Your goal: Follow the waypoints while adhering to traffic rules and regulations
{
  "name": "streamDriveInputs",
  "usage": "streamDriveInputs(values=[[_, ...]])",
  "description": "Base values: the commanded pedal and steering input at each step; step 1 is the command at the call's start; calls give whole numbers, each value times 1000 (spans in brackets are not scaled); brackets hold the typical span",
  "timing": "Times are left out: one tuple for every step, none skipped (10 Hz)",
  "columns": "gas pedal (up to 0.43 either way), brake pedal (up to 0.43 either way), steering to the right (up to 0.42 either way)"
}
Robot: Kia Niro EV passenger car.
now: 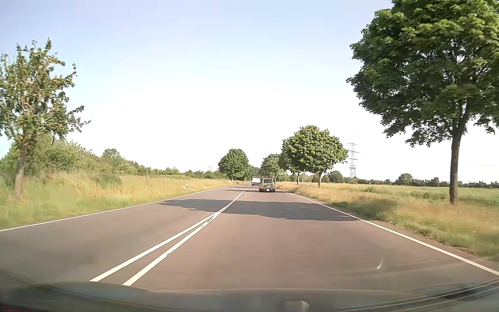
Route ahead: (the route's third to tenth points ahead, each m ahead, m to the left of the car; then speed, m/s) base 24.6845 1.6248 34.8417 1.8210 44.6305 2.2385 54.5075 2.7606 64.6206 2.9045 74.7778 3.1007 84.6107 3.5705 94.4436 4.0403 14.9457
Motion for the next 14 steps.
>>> streamDriveInputs(values=[[189,30,-3],[189,30,-2],[189,30,-2],[189,30,-2],[189,30,-2],[189,30,-2],[189,30,-2],[189,30,-2],[189,30,-2],[189,30,-2],[189,30,-3],[189,30,-2],[189,30,-1],[189,30,-1]])
